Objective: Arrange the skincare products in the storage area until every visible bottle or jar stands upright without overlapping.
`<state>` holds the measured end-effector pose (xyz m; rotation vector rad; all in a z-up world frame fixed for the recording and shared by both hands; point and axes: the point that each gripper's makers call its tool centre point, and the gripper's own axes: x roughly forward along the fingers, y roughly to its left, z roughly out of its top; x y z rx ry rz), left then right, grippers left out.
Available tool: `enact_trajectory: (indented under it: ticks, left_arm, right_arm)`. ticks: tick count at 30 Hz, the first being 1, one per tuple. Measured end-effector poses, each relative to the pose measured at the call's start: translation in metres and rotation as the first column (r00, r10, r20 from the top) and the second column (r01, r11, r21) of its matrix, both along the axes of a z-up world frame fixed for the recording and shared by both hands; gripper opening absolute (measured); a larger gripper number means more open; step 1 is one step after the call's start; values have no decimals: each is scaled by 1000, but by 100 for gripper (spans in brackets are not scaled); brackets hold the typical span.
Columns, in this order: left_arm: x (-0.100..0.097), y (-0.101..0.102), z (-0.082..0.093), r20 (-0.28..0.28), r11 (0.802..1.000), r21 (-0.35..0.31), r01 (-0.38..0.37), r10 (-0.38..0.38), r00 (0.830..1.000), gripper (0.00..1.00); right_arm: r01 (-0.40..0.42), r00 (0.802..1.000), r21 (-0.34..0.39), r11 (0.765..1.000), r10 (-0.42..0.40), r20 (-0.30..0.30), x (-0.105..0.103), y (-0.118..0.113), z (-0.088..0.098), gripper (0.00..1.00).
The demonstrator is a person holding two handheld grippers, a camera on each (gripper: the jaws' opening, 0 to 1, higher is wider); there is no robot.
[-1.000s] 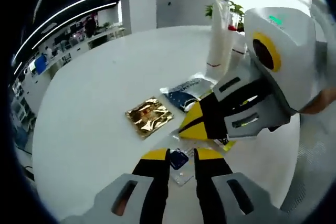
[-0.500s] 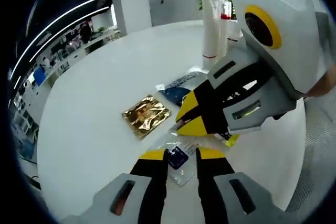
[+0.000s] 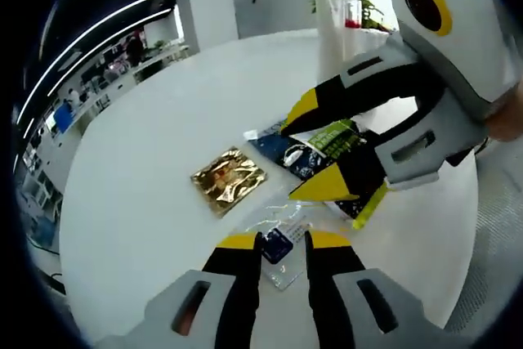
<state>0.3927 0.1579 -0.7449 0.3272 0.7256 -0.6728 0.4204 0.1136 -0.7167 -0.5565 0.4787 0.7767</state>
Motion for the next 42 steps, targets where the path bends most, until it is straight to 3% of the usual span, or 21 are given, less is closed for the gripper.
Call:
enact_trajectory:
  ticks: [14, 24, 33, 42]
  left_arm:
    - [4, 3, 7, -2, 999, 6, -37, 37, 999, 25]
    - [-2, 6, 16, 1, 999, -6, -52, 52, 999, 32]
    - [-14, 12, 26, 0, 996, -37, -78, 78, 997, 45]
    - [-34, 21, 44, 5, 990, -80, -117, 118, 993, 54]
  right_arm:
    - [33, 999, 17, 999, -32, -22, -13, -17, 4, 34]
    - [72, 997, 49, 996, -70, -37, -26, -29, 8, 56]
    - [100, 994, 66, 993, -96, -48, -46, -44, 16, 64]
    - [155, 987, 106, 982, -148, -69, -69, -66, 26, 82]
